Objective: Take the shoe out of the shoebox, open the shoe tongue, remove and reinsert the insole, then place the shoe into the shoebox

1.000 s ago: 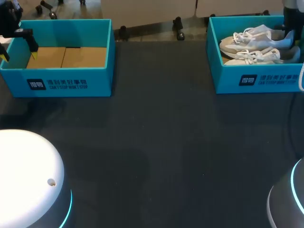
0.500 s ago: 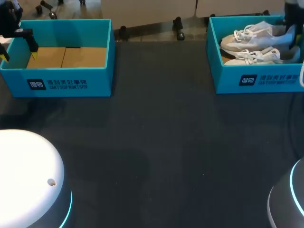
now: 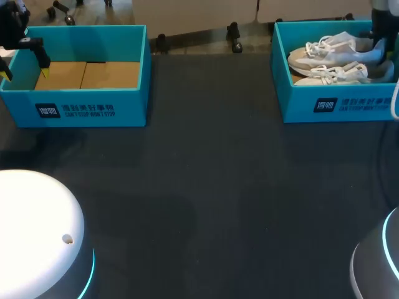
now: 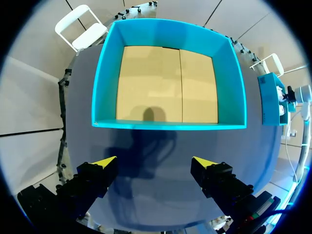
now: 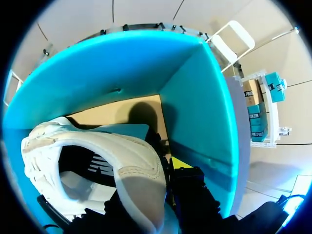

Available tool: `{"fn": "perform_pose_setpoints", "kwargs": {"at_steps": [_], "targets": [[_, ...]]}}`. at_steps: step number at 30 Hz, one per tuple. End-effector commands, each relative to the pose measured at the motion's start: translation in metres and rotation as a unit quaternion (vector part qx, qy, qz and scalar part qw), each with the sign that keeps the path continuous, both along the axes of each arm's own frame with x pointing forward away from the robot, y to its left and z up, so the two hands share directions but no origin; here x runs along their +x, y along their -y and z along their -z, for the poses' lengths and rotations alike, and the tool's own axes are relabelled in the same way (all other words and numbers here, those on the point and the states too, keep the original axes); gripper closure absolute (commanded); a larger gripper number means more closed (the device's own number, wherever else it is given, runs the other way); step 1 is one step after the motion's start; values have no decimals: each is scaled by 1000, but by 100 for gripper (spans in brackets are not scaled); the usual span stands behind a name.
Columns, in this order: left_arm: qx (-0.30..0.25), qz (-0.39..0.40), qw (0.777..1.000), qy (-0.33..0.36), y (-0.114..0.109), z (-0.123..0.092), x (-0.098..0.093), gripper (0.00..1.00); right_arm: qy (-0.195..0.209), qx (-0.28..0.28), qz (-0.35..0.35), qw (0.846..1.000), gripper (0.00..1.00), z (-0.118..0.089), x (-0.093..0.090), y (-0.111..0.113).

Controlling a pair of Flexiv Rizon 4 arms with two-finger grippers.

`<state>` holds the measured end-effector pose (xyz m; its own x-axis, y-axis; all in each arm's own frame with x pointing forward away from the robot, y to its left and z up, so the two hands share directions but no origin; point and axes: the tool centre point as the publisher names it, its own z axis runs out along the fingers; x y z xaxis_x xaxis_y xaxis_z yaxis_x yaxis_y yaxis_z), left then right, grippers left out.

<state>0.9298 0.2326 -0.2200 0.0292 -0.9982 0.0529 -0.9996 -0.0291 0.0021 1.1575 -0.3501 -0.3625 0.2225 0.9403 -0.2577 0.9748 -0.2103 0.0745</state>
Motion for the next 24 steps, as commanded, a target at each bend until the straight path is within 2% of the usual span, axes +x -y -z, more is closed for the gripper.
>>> {"fn": "perform_pose_setpoints", "kwargs": {"at_steps": [1,10,17,18,19,21,23,24], "targets": [[1,0,1000,1,0,-1,-2,0,-3,2,1,1000,100,6,2,-1],[1,0,1000,1,0,-1,-2,0,-6,14,-9,1000,100,16,-1,1],[1,0,1000,1,0,-1,-2,0,-6,26,-14,1000,99,16,-3,2],[1,0,1000,1,0,-1,-2,0,-6,28,-14,999,85,16,-3,2],[1,0,1000,1,0,-1,-2,0,-4,32,-17,999,75,15,-4,2],[1,0,1000,1,0,-1,-2,0,-4,32,-18,999,68,14,-4,1],[1,0,1000,1,0,-1,-2,0,-2,40,-22,999,50,13,-3,2],[1,0,1000,1,0,-1,-2,0,0,44,-24,999,15,12,-3,2]]}}
